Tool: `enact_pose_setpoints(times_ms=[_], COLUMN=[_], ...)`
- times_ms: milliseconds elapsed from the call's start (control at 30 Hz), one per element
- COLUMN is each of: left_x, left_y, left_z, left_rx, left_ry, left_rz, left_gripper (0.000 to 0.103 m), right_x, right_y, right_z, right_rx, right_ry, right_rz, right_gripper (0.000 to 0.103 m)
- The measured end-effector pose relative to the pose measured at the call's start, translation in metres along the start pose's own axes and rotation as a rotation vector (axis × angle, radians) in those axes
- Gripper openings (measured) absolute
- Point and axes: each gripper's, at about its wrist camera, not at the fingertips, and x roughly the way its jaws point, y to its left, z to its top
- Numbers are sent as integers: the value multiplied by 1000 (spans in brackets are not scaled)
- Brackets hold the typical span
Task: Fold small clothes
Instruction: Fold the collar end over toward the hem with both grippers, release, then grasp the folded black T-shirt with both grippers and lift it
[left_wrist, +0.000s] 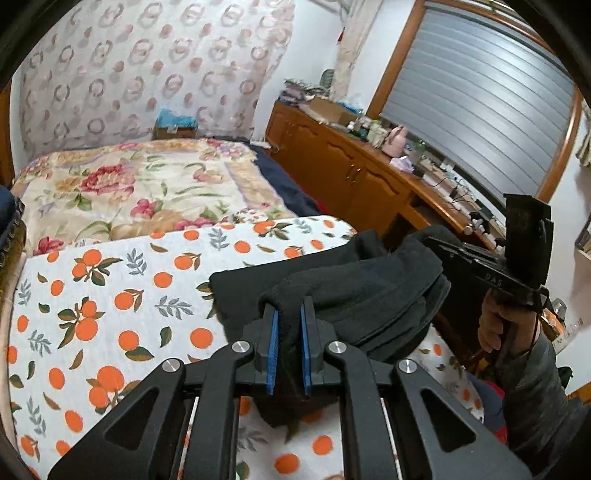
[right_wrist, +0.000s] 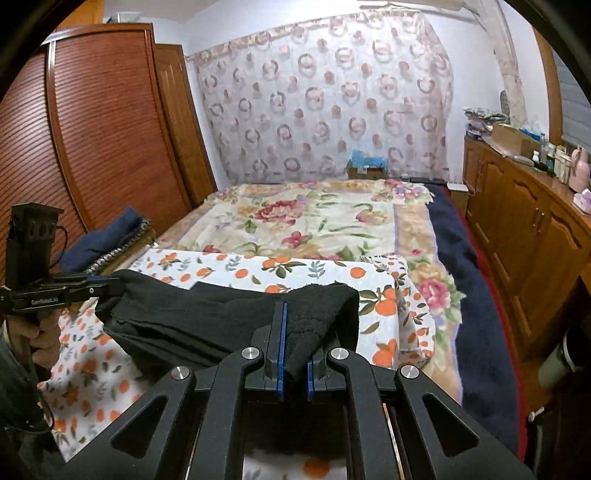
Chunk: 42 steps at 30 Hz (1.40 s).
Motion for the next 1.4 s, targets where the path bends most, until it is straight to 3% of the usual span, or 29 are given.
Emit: enact_pose_setpoints(times_ms=[300,800,867,900,967,1033,1100,1200,1400], left_x=[23,23,23,22,17,12,7,4,15], left_y=[9,2,4,6,9,12,16,19,19], left_z=[7,9,9,8,9,9,8,5,-10], left_rx=[5,46,59,63,75,69,63,64,100], left_ry=[61,65,60,53,18,8,-5,0,68], left_rz=[28,49,52,57,61,47,39,36,37], left_gripper=[14,15,24,43,57,80,82,83,83], right_x=[25,28,28,28,25,19,10,-8,-23], right_y=[-7,-13,-16,-17,-18,-20,-20,-22,-20], right_z=[17,24,24,25,26,29,32,35,16], right_rx=[1,-7,-5,-3,-1,1,-2,-20,-71], right_ry=[53,69,70,72,65,43,18,-20,-4], right_rz=[-14,-14,-14,-14,-20,-31,-57,-72,-72], right_gripper=[8,8,8,11,16,39,47,52,53])
